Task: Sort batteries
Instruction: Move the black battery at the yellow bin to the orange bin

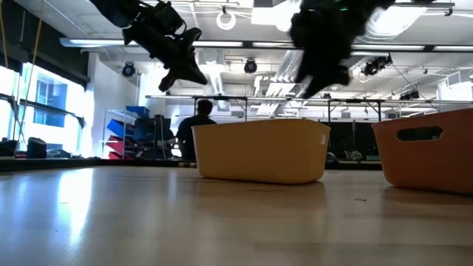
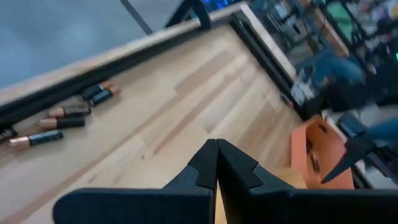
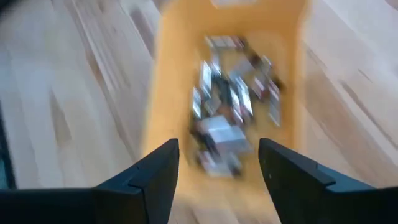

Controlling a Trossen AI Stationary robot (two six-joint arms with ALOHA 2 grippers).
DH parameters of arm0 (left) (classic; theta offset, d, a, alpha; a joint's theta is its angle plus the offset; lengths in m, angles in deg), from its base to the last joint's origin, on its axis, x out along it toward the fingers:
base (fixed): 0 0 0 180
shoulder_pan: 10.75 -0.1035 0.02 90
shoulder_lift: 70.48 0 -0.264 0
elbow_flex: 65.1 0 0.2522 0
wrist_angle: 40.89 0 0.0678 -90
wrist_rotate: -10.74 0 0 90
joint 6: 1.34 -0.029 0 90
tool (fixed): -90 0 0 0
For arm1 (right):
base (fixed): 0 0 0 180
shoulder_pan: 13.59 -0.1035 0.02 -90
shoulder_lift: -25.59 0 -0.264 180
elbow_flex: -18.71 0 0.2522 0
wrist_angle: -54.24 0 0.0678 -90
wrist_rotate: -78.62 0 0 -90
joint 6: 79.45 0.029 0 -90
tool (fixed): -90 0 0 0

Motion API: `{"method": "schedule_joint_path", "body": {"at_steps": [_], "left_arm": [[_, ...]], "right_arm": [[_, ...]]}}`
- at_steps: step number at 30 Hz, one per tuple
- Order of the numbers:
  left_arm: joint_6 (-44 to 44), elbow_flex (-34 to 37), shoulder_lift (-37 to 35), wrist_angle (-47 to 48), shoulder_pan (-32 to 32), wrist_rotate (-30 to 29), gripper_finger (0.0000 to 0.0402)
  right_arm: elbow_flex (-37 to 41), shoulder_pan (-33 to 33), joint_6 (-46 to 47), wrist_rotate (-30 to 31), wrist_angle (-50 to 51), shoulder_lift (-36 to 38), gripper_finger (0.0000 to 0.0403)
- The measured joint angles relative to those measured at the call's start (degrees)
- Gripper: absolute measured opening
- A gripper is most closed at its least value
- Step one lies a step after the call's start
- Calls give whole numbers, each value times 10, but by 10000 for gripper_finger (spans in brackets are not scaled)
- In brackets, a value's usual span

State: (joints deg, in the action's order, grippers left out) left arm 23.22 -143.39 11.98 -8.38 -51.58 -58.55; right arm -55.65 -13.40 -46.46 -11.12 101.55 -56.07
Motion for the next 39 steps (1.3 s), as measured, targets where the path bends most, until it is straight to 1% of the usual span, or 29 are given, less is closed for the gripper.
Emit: {"method": "schedule_joint_path", "body": {"at_steps": [2,3,5,8,10,12,14,16,19,21,23,24,25,28,31,34,39], "left_arm": [[-18,0,0,19,0,11,0],[-28,0,0,33,0,12,0],[-65,0,0,67,1,12,0],[-129,0,0,114,6,3,0],[-148,0,0,130,9,-2,0],[-152,3,0,128,9,-2,0],[-134,31,-5,88,9,3,0],[-87,86,-19,35,9,16,0],[-23,169,-49,-42,14,31,0],[9,207,-69,-76,18,30,0],[25,234,-84,-91,23,26,0],[31,242,-89,-96,26,23,0],[34,249,-94,-99,30,16,0],[37,264,-106,-100,46,-18,0],[38,278,-110,-100,64,-59,0],[38,290,-111,-103,78,-72,0],[39,293,-111,-103,95,-96,0]], "right_arm": [[-25,0,14,1,-44,-47,212],[-46,0,20,3,-48,-73,211],[-90,0,24,3,-26,-123,211],[-164,4,14,9,35,-196,211],[-206,5,2,17,54,-234,211],[-232,5,-6,38,64,-264,211],[-235,7,-18,20,70,-284,211],[-220,13,-18,-6,71,-292,211],[-206,28,-22,-17,74,-281,211],[-207,43,-46,-24,52,-264,211],[-208,57,-61,-75,29,-259,211],[-209,60,-75,-99,30,-260,211],[-208,59,-90,-108,36,-265,211],[-206,52,-120,-88,40,-277,210],[-207,54,-141,-89,39,-290,210],[-206,50,-154,-69,48,-308,210],[-206,43,-162,-65,31,-321,206]]}}
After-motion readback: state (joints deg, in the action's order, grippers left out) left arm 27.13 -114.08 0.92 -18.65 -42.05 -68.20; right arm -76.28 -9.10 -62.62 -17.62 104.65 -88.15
